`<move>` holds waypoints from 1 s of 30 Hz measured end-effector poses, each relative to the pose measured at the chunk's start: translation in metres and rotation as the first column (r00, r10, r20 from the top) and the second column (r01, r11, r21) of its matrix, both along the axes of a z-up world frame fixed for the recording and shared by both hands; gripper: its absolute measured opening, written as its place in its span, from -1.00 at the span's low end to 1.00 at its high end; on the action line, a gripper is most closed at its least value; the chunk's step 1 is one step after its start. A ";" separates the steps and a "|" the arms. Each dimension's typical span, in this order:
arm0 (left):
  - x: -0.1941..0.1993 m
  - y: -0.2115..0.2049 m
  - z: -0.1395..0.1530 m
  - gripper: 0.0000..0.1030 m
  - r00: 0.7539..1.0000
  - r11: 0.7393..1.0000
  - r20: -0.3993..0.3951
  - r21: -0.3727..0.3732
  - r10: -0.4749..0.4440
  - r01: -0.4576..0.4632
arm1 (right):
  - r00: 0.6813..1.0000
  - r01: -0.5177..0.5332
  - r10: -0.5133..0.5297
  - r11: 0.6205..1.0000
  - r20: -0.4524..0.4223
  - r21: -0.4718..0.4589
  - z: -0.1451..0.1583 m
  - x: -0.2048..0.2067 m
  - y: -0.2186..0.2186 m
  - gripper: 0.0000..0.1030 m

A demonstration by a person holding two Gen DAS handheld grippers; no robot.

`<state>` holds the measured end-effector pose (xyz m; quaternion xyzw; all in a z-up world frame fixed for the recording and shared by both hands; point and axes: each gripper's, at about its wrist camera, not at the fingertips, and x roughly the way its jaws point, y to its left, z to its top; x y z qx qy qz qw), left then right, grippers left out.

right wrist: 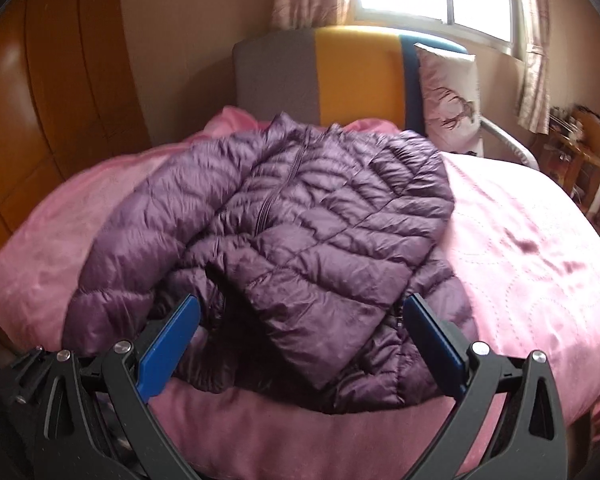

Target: Fold large clothes

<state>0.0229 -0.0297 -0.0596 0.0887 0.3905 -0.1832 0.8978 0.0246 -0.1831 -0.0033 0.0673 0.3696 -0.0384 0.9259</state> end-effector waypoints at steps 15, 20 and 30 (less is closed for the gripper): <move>0.083 0.144 0.071 -0.71 0.993 0.847 -0.066 -0.518 0.097 -0.117 | 0.983 0.154 -0.157 0.987 0.096 0.035 0.043 0.004 -0.116 -0.94; 0.142 0.202 0.074 -0.71 0.938 0.810 -0.131 -0.475 0.321 -0.344 | 0.906 0.410 -0.414 0.910 0.087 0.053 0.045 0.005 -0.222 -0.94; 0.237 0.273 0.084 0.32 0.761 0.729 -0.146 -0.223 0.632 -0.648 | 0.709 0.703 -0.705 0.709 -0.033 -0.056 0.025 0.032 -0.367 -0.94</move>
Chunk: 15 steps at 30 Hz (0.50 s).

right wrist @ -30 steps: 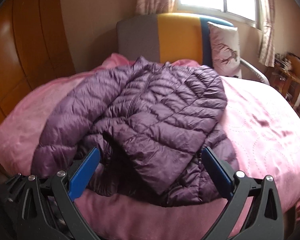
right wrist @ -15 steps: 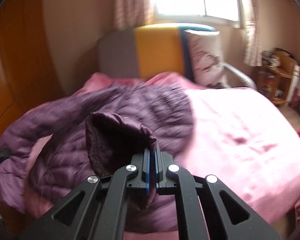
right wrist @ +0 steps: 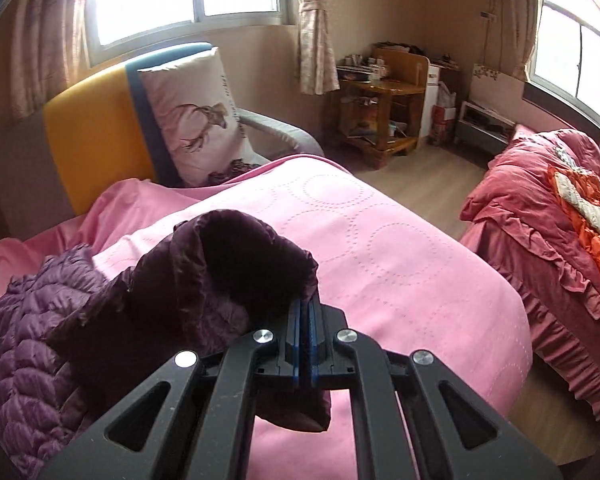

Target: Fold large clothes

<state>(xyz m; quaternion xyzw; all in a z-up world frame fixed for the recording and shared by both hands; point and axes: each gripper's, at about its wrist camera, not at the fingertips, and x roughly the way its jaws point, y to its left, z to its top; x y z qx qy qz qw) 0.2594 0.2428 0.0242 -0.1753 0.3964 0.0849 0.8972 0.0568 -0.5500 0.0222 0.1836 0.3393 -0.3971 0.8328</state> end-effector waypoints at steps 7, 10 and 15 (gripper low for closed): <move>-0.026 0.012 0.018 0.50 0.997 1.000 0.073 0.009 -0.021 0.021 | 0.987 0.157 -0.154 0.986 0.055 -0.055 0.022 -0.005 -0.028 0.52; -0.057 -0.005 0.001 0.50 0.988 0.989 0.100 -0.073 -0.121 0.129 | 0.993 0.056 -0.056 0.998 0.101 0.001 0.024 -0.020 0.008 0.69; -0.101 -0.060 -0.060 0.50 0.938 0.893 0.070 -0.287 -0.340 0.346 | 0.915 -0.398 0.343 0.856 0.214 0.330 -0.024 -0.034 0.112 0.83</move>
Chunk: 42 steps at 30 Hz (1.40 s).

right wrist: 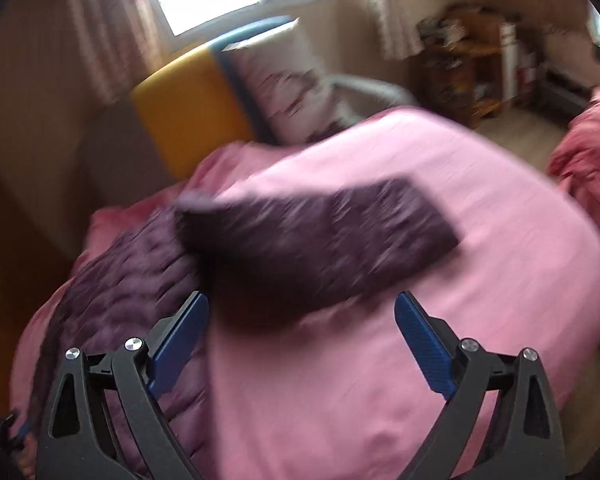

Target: Fold large clothes

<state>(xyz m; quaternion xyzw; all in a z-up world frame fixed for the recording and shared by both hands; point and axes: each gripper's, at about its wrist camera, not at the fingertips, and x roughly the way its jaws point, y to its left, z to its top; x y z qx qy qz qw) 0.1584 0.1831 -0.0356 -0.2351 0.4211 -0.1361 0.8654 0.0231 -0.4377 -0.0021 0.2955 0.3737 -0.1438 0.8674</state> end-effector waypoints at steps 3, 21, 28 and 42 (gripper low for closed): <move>-0.010 -0.028 -0.031 0.50 0.994 0.991 -0.070 -0.103 -0.089 0.082 | 0.975 -0.198 0.213 0.961 -0.058 0.194 -0.043 0.006 0.064 0.82; -0.099 -0.083 -0.042 -0.69 0.939 0.949 -0.151 0.021 -0.309 0.315 | 0.864 -0.459 0.465 0.885 -0.193 0.076 -0.032 -0.031 0.123 -0.80; -0.121 -0.033 -0.021 0.65 0.991 0.995 -0.095 0.023 -0.097 0.100 | 0.880 -0.418 0.406 0.908 -0.246 0.001 -0.036 -0.029 0.130 0.30; -0.033 0.217 -0.024 0.64 0.748 0.758 -0.124 0.092 0.652 -0.646 | 0.785 -0.618 0.618 0.780 -0.028 -0.097 -0.022 0.066 0.272 0.66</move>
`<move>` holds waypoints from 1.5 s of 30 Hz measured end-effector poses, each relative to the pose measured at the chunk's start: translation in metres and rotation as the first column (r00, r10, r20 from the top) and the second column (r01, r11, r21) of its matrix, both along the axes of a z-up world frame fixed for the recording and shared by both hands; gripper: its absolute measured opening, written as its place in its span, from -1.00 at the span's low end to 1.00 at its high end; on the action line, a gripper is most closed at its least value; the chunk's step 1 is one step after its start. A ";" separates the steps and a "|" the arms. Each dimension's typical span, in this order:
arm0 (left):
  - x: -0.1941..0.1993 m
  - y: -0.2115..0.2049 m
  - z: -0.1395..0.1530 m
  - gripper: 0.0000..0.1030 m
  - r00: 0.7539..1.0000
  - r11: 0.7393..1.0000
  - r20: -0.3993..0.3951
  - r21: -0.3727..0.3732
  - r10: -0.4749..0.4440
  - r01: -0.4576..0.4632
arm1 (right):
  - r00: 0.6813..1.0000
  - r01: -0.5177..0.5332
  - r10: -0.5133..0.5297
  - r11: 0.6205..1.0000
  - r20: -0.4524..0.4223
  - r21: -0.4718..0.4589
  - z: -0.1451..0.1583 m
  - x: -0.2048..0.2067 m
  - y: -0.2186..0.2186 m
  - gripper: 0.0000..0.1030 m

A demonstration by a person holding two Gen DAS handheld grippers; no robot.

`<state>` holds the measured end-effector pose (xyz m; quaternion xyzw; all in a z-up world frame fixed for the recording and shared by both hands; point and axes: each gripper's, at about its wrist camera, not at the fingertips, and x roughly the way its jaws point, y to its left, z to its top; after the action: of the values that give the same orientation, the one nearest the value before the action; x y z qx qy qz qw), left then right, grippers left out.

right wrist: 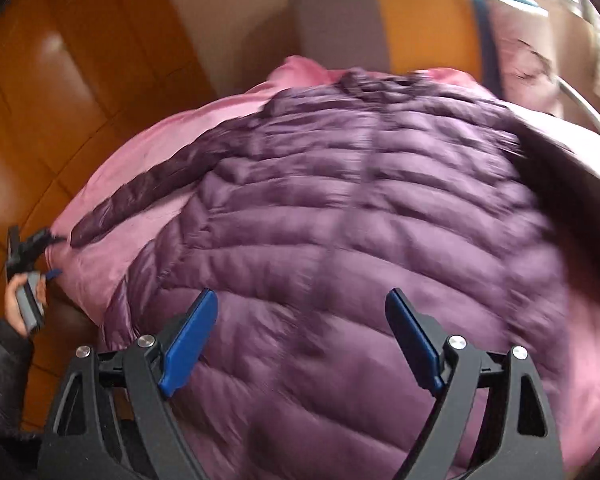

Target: Fold large clothes

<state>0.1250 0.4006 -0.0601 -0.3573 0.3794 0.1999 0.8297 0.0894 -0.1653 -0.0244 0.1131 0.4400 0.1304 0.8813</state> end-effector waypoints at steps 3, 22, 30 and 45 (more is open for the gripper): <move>0.020 0.015 -0.010 0.40 1.000 0.998 0.023 -0.056 -0.008 0.010 | 0.999 -0.043 0.043 0.999 -0.001 -0.020 -0.007 0.013 0.026 0.66; 0.025 0.021 -0.002 0.72 0.992 0.997 0.116 -0.055 0.058 -0.052 | 0.992 -0.120 0.115 0.988 -0.053 -0.101 -0.067 0.017 0.076 0.69; 0.066 -0.006 -0.013 0.22 0.986 0.985 0.069 -0.064 -0.155 0.159 | 0.993 -0.108 0.103 0.989 -0.053 -0.101 -0.066 0.017 0.076 0.69; 0.052 -0.033 0.010 0.31 0.996 0.971 -0.031 0.222 -0.083 0.087 | 0.984 -0.159 0.154 0.985 -0.088 -0.059 -0.062 0.013 0.075 0.74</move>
<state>0.1774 0.3679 -0.0501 -0.2432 0.3783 0.2092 0.8683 0.1026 -0.0906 -0.0865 0.0545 0.4879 0.1799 0.8524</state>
